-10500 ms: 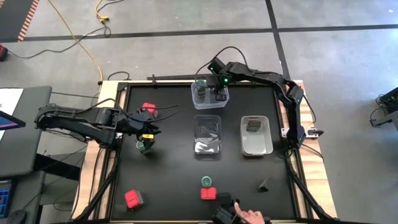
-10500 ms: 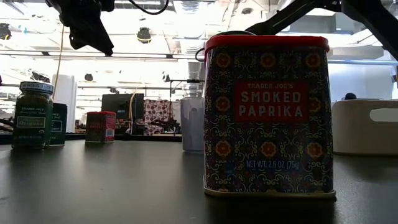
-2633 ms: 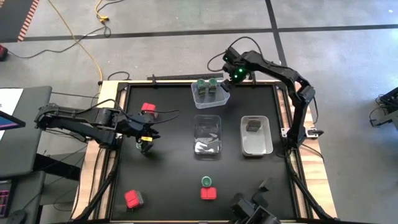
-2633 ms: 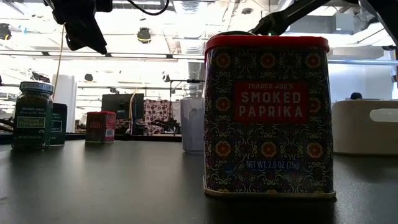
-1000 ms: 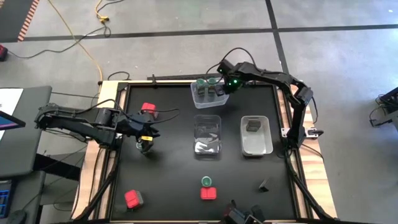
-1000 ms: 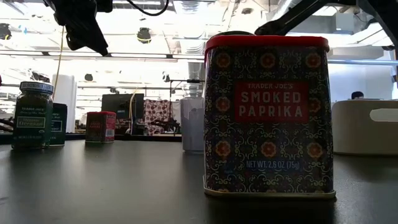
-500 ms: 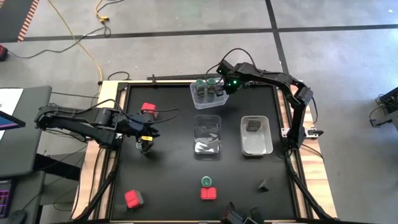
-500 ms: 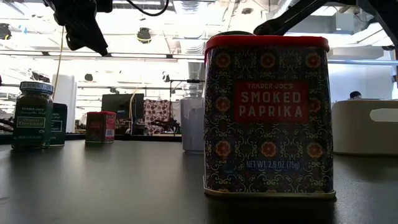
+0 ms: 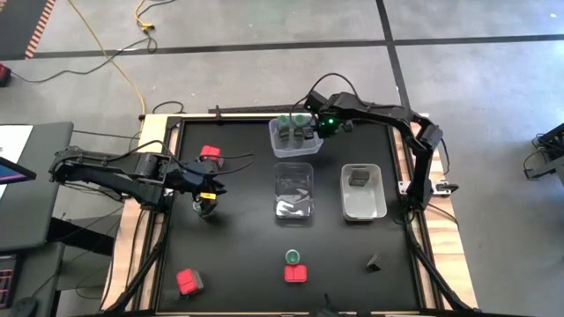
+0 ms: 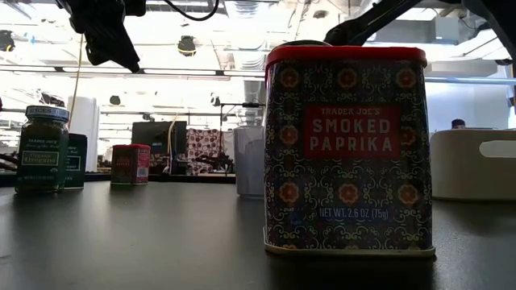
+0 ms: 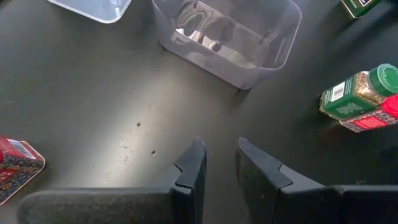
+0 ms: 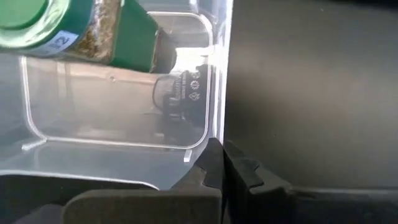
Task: Sort spices by type
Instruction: Adjust the transparent bin
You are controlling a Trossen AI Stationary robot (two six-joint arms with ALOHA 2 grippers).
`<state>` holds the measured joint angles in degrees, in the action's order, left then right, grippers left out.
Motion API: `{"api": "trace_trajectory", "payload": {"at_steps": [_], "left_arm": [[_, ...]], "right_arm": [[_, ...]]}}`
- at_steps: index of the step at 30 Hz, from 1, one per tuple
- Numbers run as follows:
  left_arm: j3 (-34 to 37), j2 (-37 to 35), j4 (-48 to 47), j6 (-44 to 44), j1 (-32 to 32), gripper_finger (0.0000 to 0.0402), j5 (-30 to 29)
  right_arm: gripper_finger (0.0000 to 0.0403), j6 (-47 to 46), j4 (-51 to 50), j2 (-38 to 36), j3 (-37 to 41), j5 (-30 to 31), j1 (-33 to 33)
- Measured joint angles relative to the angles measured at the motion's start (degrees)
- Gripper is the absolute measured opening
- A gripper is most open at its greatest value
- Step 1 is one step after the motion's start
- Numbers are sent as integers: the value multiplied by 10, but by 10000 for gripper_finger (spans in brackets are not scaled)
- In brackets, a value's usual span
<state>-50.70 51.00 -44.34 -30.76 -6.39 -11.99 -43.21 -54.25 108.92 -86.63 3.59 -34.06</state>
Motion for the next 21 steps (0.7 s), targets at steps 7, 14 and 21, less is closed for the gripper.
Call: {"api": "trace_trajectory", "payload": {"at_steps": [7,14,21], "left_arm": [[0,0,0,-4,0,75,0],[0,0,0,-5,0,75,0],[0,0,0,-5,0,75,0]], "right_arm": [[21,-83,-11,0,0,33,19],[23,-150,-15,0,0,44,24],[32,-168,-11,1,0,58,39]]}}
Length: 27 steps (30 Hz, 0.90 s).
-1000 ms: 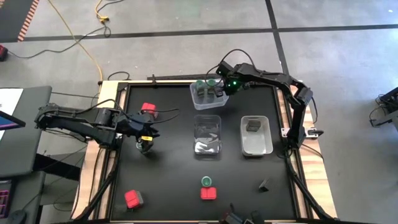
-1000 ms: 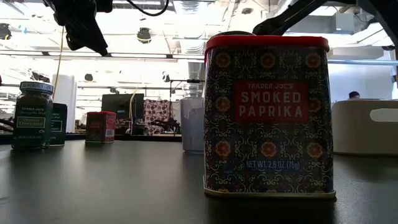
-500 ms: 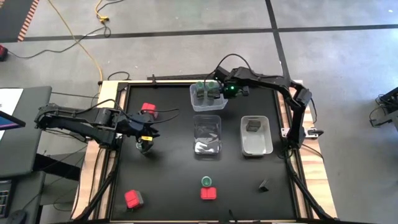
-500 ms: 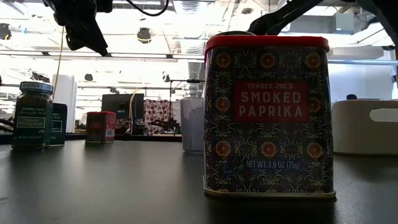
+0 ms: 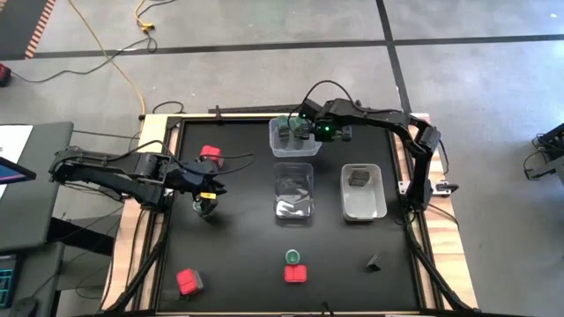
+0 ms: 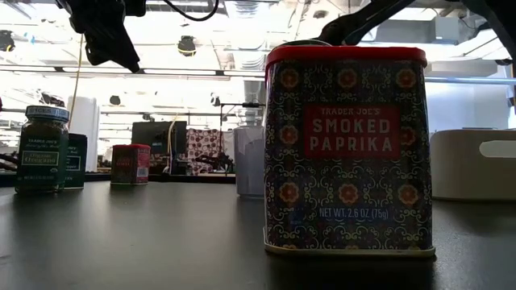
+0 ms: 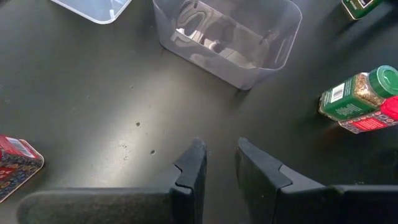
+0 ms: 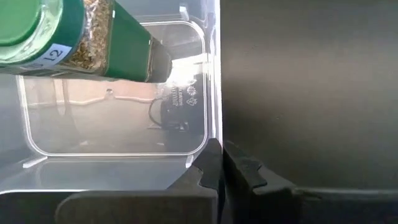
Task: Sort spices by type
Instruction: Adjust the transparent bin
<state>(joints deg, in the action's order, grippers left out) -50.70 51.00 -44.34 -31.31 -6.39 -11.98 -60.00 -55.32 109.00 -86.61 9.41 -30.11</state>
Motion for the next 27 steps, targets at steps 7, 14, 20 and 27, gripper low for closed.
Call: {"api": "trace_trajectory", "payload": {"at_steps": [7,14,20,27], "left_arm": [[0,0,0,0,0,75,0],[0,0,0,0,0,75,0],[0,0,0,0,0,75,0],[0,0,0,0,0,75,0]], "right_arm": [[35,-1,1,0,0,6,9],[36,3,1,0,0,8,0],[36,42,2,0,0,10,1],[43,49,9,0,1,12,4]]}}
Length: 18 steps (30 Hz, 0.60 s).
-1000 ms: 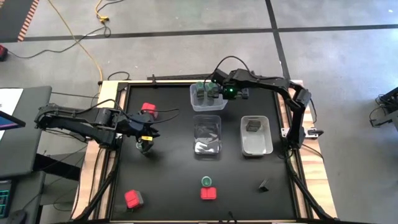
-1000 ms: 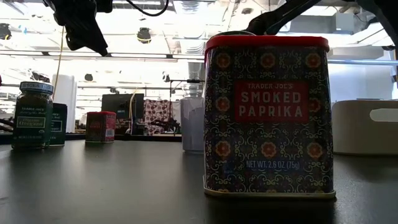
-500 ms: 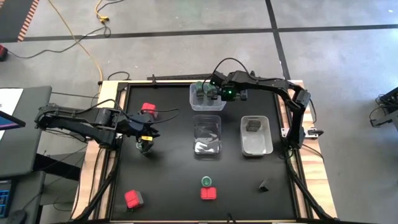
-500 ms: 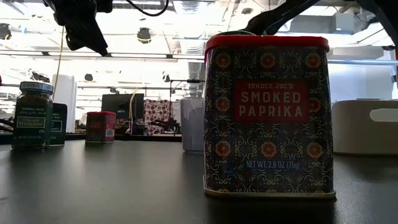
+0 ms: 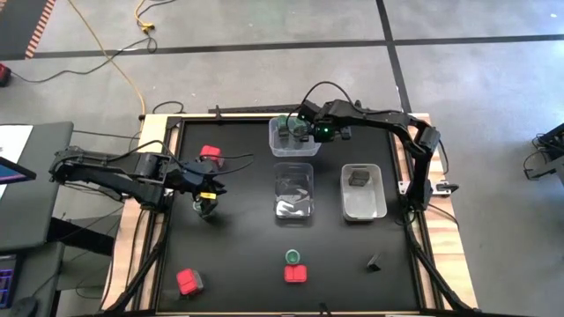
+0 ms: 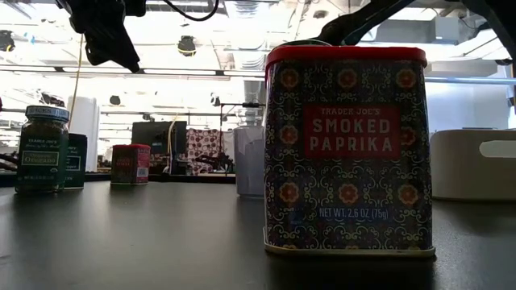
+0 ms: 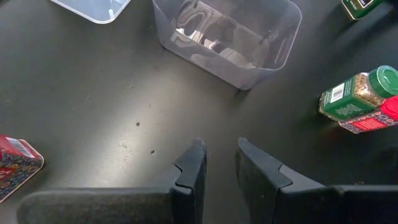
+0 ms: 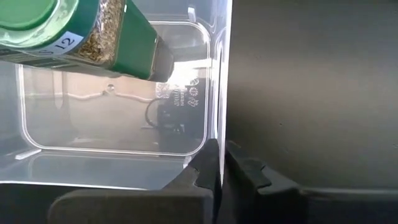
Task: Sort spices by type
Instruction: Adjust the transparent bin, then put the red seasoning can into the black transparent bin
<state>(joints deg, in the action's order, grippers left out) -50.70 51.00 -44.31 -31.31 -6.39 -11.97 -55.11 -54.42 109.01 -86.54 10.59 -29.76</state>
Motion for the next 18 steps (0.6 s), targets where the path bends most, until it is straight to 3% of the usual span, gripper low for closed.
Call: {"api": "trace_trajectory", "payload": {"at_steps": [18], "left_arm": [[0,0,0,0,0,75,0]], "right_arm": [[161,29,0,-14,0,-1,0]]}}
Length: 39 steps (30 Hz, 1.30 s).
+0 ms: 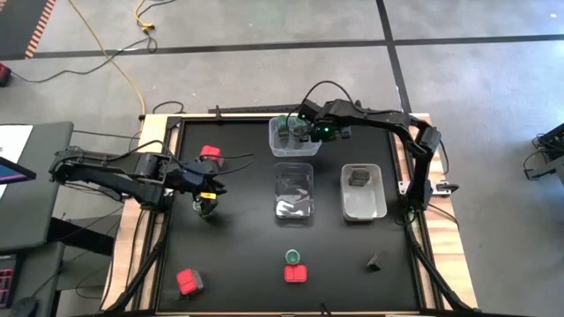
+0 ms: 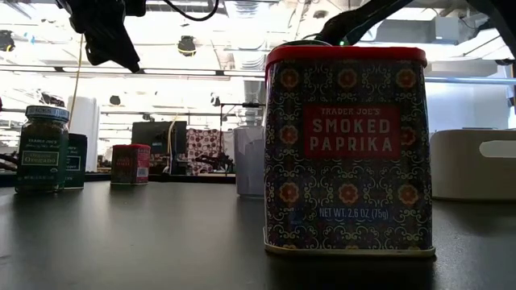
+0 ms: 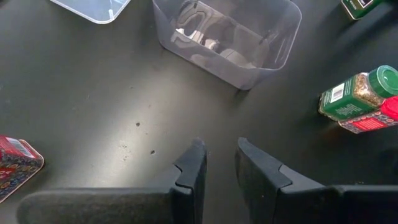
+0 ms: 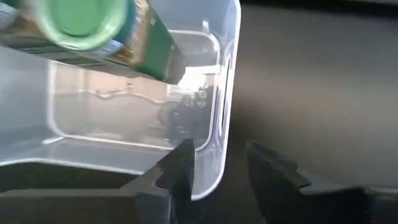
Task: Sort spices by type
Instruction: Put the red seasoning can into the black transparent bin
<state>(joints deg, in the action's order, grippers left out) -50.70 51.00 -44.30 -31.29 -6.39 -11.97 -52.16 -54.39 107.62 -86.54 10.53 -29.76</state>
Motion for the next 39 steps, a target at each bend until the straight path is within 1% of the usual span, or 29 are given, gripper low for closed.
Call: {"api": "trace_trajectory", "payload": {"at_steps": [6,10,12,16,21,25,29,34,39], "left_arm": [[0,0,0,4,0,75,0],[0,0,0,4,0,75,0],[0,0,0,4,0,75,0],[0,0,0,5,0,75,-4],[0,0,4,21,0,75,-12],[0,0,3,19,0,75,-12],[0,0,2,8,0,75,-11],[0,0,3,2,0,75,-11],[0,0,24,-12,0,76,-17]], "right_arm": [[186,17,-18,-59,0,2,11],[189,17,-56,-118,-1,39,51],[188,16,-86,-145,-1,79,85],[186,-7,-146,-189,-1,158,175],[185,-41,-196,-215,-1,219,288],[185,-41,-207,-222,-1,224,368],[185,-35,-206,-222,-1,223,431],[185,-14,-207,-222,-1,223,481],[185,15,-212,-222,-1,223,512]]}}
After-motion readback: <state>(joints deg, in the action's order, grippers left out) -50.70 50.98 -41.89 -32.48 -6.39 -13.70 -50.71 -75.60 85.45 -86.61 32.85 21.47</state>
